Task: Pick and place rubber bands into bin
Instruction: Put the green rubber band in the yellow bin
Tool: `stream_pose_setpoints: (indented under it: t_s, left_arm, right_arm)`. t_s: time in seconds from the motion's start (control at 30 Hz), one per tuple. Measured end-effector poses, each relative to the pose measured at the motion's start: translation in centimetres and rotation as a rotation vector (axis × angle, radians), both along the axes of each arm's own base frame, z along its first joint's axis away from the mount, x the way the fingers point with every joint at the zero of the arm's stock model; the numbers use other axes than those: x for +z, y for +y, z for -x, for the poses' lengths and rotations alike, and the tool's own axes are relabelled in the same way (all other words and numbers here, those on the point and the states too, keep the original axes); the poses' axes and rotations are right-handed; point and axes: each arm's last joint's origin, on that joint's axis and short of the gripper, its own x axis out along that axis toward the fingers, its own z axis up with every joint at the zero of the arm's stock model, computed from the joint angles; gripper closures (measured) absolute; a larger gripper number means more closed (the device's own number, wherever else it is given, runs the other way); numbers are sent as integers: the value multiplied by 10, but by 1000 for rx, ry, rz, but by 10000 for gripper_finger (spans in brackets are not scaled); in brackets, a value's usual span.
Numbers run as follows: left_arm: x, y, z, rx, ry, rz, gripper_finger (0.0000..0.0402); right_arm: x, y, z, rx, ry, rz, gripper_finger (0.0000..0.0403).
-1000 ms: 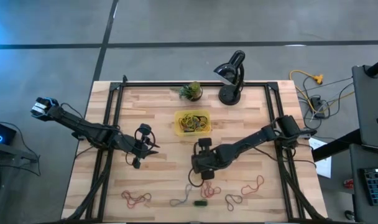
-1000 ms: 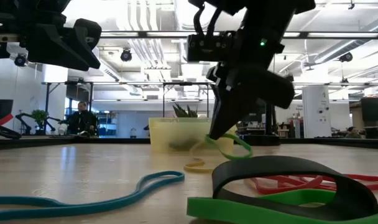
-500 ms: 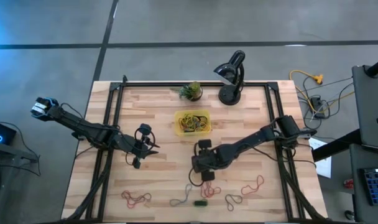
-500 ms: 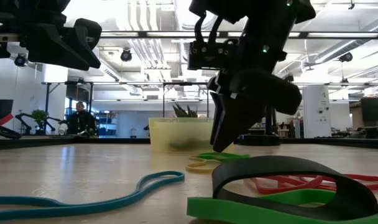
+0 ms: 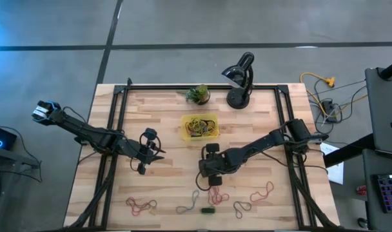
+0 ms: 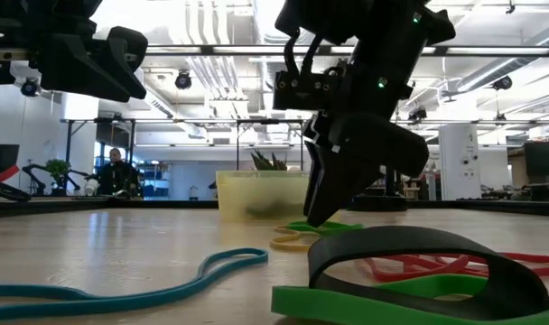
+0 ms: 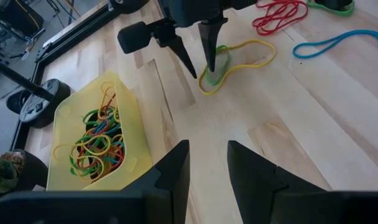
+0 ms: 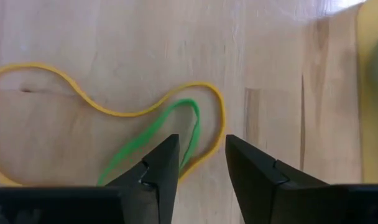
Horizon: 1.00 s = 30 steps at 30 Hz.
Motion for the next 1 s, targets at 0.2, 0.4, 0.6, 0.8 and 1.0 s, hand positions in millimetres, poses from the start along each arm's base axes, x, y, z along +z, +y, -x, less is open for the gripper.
stream_pose_setpoints:
  t_s: [0.2,0.4,0.6,0.8,1.0]
  left_arm:
    - [0,0,0,-1,0,0,310]
    - [0,0,0,-1,0,0,310]
    - [0,0,0,-1,0,0,310]
    - [0,0,0,0,0,0,310]
    - [0,0,0,-1,0,0,310]
  right_arm:
    - [-5,-1,3,-10,5,-3,296]
    - [-7,-1,4,-6,7,-2,327]
    - [-7,-1,4,37,14,17,381]
    - [-7,-2,4,55,12,58,394]
    - [1,0,0,96,-7,70,394]
